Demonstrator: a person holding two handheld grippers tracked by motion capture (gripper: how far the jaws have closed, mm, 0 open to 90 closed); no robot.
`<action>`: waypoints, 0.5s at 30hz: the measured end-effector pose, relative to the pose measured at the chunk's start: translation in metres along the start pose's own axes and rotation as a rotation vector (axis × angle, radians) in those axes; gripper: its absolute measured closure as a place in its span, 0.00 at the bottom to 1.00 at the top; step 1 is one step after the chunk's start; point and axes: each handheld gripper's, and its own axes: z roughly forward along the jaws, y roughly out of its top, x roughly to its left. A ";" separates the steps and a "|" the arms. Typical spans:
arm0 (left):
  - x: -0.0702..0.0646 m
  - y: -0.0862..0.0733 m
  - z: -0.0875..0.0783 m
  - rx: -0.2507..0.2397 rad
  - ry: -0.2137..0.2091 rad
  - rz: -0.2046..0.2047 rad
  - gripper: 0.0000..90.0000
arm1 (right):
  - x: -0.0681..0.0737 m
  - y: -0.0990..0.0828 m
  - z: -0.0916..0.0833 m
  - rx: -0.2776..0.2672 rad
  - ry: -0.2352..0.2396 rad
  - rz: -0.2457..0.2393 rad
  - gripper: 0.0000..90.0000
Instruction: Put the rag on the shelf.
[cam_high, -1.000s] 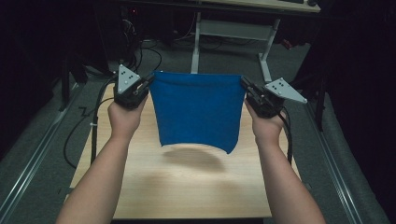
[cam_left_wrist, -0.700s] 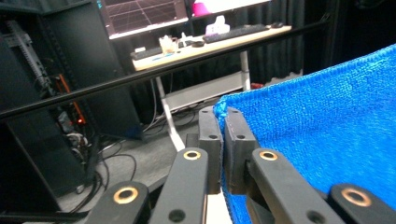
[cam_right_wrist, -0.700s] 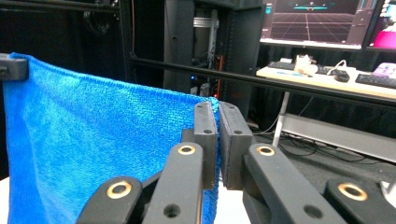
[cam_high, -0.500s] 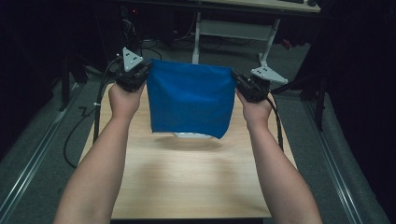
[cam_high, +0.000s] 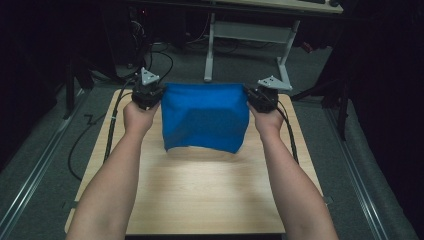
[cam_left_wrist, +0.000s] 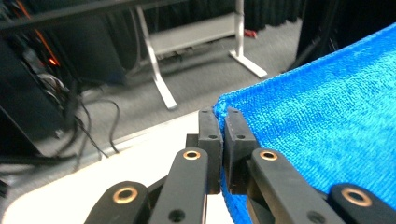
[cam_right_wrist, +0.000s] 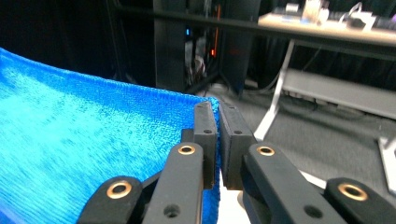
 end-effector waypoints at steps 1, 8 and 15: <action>-0.001 -0.005 0.003 0.017 -0.011 0.000 0.97 | -0.001 -0.006 0.002 0.014 0.000 -0.002 0.97; -0.006 -0.040 0.018 0.091 -0.062 -0.030 0.97 | -0.002 -0.040 0.009 0.072 0.024 0.026 0.97; -0.014 -0.075 0.027 0.141 -0.110 -0.065 0.97 | 0.003 -0.071 0.013 0.122 0.038 0.047 0.97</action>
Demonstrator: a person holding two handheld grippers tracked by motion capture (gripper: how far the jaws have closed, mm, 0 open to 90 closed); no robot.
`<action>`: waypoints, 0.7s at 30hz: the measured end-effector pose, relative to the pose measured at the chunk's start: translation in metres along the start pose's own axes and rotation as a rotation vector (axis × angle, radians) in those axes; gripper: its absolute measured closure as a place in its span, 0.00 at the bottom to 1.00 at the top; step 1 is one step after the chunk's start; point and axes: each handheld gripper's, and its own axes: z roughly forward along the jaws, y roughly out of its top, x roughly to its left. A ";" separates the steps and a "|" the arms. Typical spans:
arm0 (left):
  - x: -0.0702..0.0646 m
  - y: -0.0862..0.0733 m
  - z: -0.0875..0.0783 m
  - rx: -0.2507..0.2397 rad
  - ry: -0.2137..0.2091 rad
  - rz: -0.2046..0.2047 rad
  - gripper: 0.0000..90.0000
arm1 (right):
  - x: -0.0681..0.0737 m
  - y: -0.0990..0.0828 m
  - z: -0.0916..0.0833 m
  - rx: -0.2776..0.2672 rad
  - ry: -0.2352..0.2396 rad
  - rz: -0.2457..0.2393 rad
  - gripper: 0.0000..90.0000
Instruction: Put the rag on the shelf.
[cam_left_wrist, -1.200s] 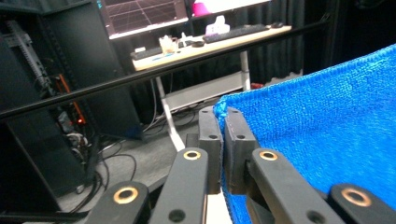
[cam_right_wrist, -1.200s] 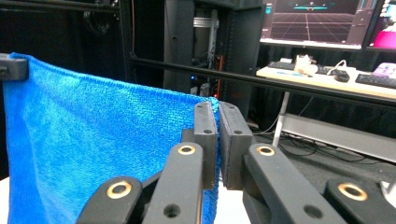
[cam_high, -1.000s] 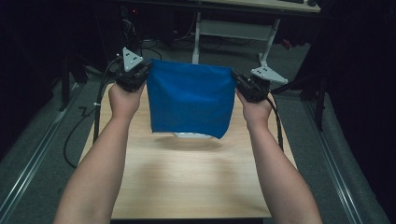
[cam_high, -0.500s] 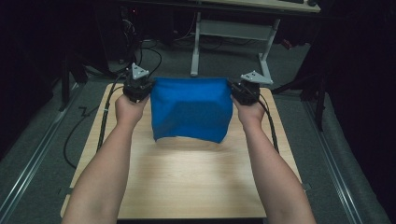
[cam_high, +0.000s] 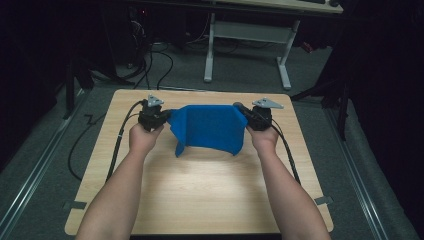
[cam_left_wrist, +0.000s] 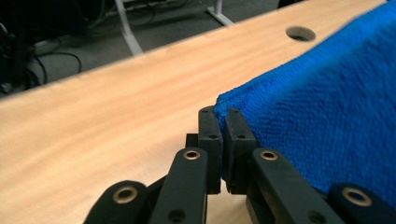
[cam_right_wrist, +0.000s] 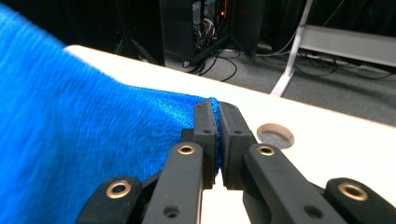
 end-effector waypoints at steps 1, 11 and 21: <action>-0.001 -0.004 0.002 0.003 -0.008 -0.003 0.97 | 0.000 -0.003 0.001 0.004 0.003 0.000 0.97; -0.007 -0.021 0.006 0.022 -0.062 -0.016 0.97 | -0.001 -0.027 0.003 0.044 0.015 0.021 0.97; -0.012 -0.028 0.007 0.026 -0.081 -0.013 0.96 | -0.001 -0.033 0.002 0.053 0.016 0.015 0.96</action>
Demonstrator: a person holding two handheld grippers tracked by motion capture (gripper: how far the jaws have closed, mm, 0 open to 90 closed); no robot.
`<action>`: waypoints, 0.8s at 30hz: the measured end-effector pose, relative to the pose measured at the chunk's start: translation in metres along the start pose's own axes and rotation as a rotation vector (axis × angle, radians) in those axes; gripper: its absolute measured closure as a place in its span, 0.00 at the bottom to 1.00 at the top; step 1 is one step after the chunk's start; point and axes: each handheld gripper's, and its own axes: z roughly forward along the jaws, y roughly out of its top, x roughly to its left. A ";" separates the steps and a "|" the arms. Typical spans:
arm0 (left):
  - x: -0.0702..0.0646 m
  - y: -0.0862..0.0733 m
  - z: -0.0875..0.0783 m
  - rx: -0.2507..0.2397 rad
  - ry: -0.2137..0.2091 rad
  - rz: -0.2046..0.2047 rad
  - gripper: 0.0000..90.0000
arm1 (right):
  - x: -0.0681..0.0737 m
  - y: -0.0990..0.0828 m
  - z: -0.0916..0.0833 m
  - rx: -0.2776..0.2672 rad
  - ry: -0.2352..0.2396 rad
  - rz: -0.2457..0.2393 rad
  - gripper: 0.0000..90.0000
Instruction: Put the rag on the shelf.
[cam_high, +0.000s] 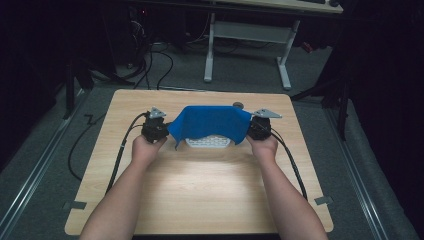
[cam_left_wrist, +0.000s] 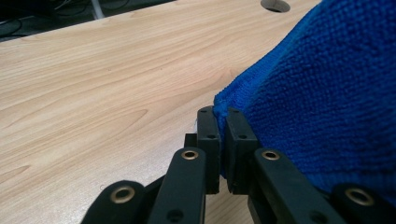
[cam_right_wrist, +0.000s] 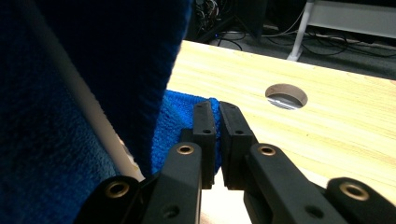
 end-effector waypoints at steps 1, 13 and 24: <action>-0.001 0.000 0.000 -0.002 0.000 -0.001 0.96 | 0.000 0.000 -0.001 -0.001 -0.002 0.001 0.96; -0.009 -0.005 0.008 0.023 -0.008 -0.010 0.87 | -0.003 -0.009 -0.011 -0.001 -0.026 0.001 0.87; -0.002 -0.006 -0.017 -0.041 0.092 -0.039 0.65 | -0.017 0.005 -0.036 -0.048 -0.068 0.035 0.74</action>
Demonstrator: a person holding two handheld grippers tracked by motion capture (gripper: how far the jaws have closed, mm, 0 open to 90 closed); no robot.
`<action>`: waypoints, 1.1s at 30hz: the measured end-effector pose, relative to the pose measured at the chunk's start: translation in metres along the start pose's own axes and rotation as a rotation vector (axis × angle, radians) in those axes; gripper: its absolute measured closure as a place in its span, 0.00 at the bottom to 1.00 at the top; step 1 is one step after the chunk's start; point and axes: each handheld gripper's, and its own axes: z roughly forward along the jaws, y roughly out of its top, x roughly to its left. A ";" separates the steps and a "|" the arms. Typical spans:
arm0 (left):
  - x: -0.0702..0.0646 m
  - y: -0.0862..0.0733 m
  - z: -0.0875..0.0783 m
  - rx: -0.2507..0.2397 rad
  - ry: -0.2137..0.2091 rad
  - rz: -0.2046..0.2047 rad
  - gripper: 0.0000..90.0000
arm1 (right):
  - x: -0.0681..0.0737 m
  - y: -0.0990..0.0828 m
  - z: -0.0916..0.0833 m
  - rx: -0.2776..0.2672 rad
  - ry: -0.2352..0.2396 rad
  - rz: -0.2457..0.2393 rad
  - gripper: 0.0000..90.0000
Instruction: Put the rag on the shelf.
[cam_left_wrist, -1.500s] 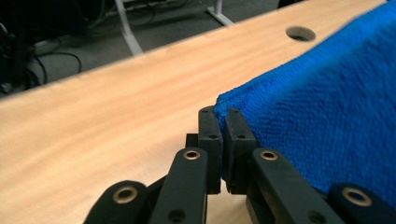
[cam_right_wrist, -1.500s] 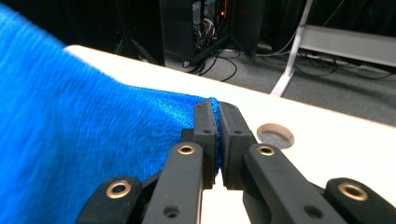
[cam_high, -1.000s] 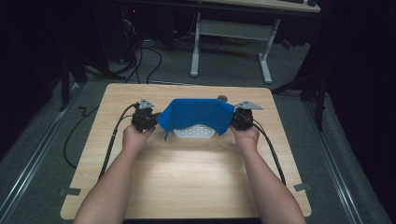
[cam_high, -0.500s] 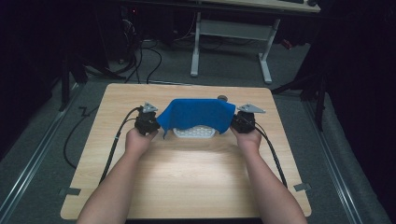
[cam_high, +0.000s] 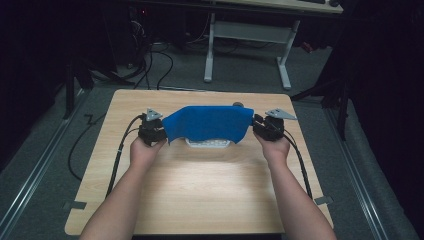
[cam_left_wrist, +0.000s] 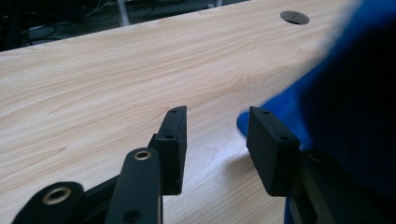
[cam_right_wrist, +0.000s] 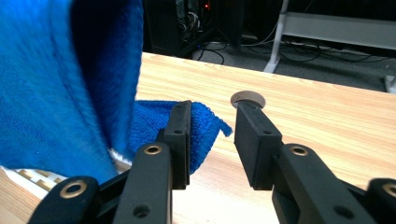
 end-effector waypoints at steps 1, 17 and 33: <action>0.001 -0.001 -0.002 -0.001 0.004 -0.002 0.65 | -0.001 0.000 -0.002 0.000 -0.005 -0.002 0.74; 0.006 -0.014 -0.009 -0.023 0.000 -0.022 0.65 | -0.004 -0.011 0.006 0.022 -0.024 0.001 0.68; -0.004 -0.013 -0.010 -0.029 -0.017 0.003 0.65 | -0.017 0.002 -0.002 0.008 -0.042 0.028 0.60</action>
